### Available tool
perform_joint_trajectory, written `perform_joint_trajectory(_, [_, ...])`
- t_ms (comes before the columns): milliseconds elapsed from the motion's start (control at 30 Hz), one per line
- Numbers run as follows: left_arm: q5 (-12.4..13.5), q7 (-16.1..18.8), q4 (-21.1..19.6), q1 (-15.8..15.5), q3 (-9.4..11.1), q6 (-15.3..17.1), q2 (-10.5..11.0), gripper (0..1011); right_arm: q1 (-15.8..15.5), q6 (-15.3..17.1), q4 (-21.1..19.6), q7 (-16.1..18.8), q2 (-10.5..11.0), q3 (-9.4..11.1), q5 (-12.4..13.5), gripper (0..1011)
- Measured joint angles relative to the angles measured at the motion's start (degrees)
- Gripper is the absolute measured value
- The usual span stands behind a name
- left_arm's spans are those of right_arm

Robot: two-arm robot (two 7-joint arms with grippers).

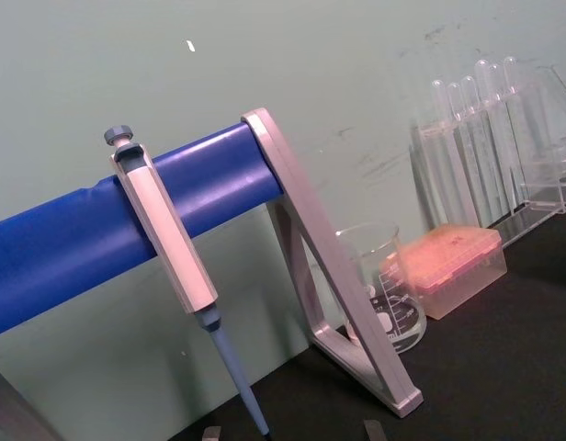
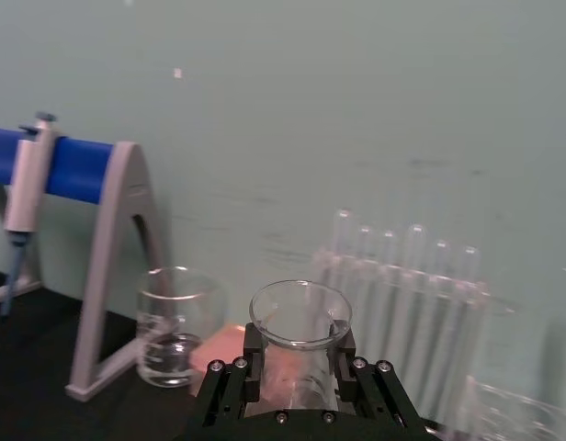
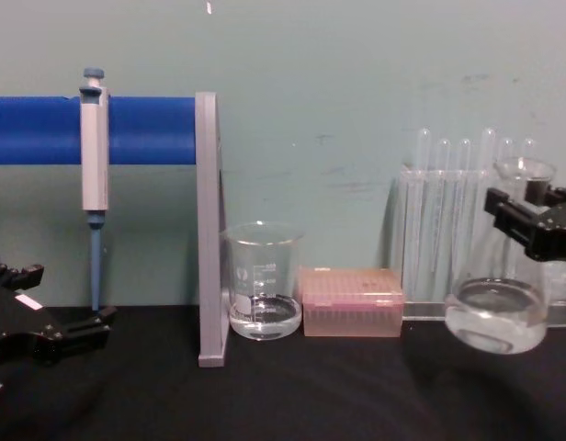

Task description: Grasp the erlenmeyer flask with one hand, shake it three times, then place it back.

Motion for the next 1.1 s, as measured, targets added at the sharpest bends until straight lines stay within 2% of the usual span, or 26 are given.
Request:
perform_joint_trajectory(267, [0.0,0.0,0.0,0.0,0.0,0.0,0.0,1001,1.2,-0.5,0.8,3.7,0.9,-2.6,1.8,451])
perform_joint_trajectory(600, [0.0,0.0,0.0,0.0,0.0,0.0,0.0,1001,2.8,-0.5,1.4,9.5,2.5,-6.6,5.2,451])
perform_joint_trajectory(1100, [0.0,0.0,0.0,0.0,0.0,0.0,0.0,1001,4.6,-0.2,2.2,14.4,4.3,-10.3,8.9,451])
